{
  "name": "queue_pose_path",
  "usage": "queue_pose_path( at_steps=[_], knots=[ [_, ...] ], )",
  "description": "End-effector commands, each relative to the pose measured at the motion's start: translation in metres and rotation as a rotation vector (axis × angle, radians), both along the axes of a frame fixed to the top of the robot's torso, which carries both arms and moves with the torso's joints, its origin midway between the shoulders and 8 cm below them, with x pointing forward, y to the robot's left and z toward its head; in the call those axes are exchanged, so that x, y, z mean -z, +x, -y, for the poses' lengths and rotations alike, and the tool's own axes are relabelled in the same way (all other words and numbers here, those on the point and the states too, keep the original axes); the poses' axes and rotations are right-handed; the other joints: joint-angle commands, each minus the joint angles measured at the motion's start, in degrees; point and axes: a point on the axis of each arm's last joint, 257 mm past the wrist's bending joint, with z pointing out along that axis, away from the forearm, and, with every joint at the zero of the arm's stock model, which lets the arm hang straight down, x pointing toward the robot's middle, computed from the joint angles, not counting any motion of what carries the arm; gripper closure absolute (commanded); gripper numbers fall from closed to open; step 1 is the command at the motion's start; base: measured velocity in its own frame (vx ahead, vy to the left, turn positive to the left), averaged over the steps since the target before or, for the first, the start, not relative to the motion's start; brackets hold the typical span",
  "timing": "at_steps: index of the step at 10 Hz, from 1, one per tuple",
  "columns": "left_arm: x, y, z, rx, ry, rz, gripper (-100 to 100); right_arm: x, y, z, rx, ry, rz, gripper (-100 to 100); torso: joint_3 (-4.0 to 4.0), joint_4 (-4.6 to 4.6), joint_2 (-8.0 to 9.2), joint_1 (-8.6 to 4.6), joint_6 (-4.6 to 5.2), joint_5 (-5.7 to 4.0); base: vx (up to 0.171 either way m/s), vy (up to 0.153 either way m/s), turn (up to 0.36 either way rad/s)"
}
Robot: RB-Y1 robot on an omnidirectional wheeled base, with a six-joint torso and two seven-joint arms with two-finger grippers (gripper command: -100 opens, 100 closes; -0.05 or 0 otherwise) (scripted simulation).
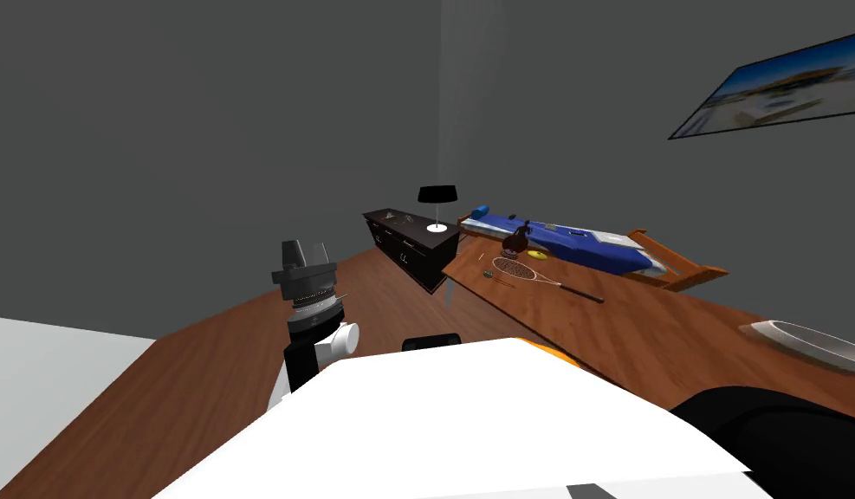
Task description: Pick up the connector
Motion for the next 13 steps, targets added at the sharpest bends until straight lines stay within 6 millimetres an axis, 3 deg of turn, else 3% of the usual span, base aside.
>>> queue_pose_path(
  at_steps=[1, 2, 3, 4, 5, 7, 8, 9, 10, 11, 12, 13],
  knots=[
    [0.0, 0.0, 0.0, 0.0, 0.0, 0.0, 0, 0.024, -0.045, 0.016, -0.025, -0.059, -0.121, -100, 0.0, 0.0, 0.0, 0.0, 0.0, 0.0, 0.044, -0.019, 0.463],
    [0.0, 0.0, 0.0, 0.0, 0.0, 0.0, 0, 0.024, -0.045, 0.016, -0.025, -0.059, -0.121, -100, -0.02, -0.01, -0.04, -0.02, 0.0, -0.01, 0.039, -0.021, 0.292],
    [0.0, 0.0, 0.0, 0.0, 0.0, 0.0, 0, 0.038, -0.085, 0.03, -0.049, -0.106, -0.221, -100, -0.02, -0.01, -0.03, 0.01, 0.05, 0.0, 0.046, -0.021, 0.432],
    [0.0, 0.0, 0.0, 0.0, 0.0, 0.0, 0, 0.038, -0.085, 0.03, -0.049, -0.106, -0.221, -100, -0.03, -0.01, -0.05, -0.01, 0.01, 0.0, 0.039, -0.017, 0.344],
    [0.0, 0.0, 0.0, 0.0, 0.0, 0.0, 0, 0.049, -0.126, 0.043, -0.074, -0.15, -0.319, -100, -0.03, -0.01, -0.05, 0.03, 0.04, 0.01, 0.049, -0.008, 0.376],
    [0.0, 0.0, 0.0, 0.0, 0.0, 0.0, 0, 0.049, -0.126, 0.043, -0.074, -0.15, -0.319, -100, -0.05, -0.02, -0.08, 0.08, 0.06, 0.02, 0.036, -0.009, 0.171],
    [0.0, 0.0, 0.0, 0.0, 0.0, 0.0, 0, 0.056, -0.166, 0.056, -0.101, -0.191, -0.413, -100, -0.02, -0.01, -0.02, 0.13, 0.1, 0.03, 0.041, 0.003, 0.4],
    [0.0, 0.0, 0.0, 0.0, 0.0, 0.0, 0, 0.056, -0.166, 0.056, -0.101, -0.191, -0.413, -100, -0.03, -0.01, -0.05, 0.14, 0.02, 0.03, 0.046, -0.014, 0.273],
    [0.0, 0.0, 0.0, 0.0, 0.0, 0.0, 0, 0.059, -0.205, 0.07, -0.128, -0.229, -0.503, -100, -0.05, -0.02, -0.07, 0.1, 0.07, 0.02, 0.067, -0.01, 0.332],
    [0.0, 0.0, 0.0, 0.0, 0.0, 0.0, 0, 0.059, -0.205, 0.07, -0.128, -0.229, -0.503, -100, -0.08, -0.03, -0.14, 0.07, 0.04, 0.02, 0.061, -0.016, 0.263],
    [0.0, 0.0, 0.0, 0.0, 0.0, 0.0, 0, 0.06, -0.242, 0.082, -0.156, -0.265, -0.589, -100, -0.09, -0.03, -0.15, 0.08, 0.07, 0.02, 0.077, -0.02, 0.347],
    [0.0, 0.0, 0.0, 0.0, 0.0, 0.0, 0, 0.06, -0.242, 0.082, -0.156, -0.265, -0.589, -100, -0.11, -0.05, -0.19, 0.07, 0.06, 0.03, 0.062, -0.021, 0.288]
  ],
)
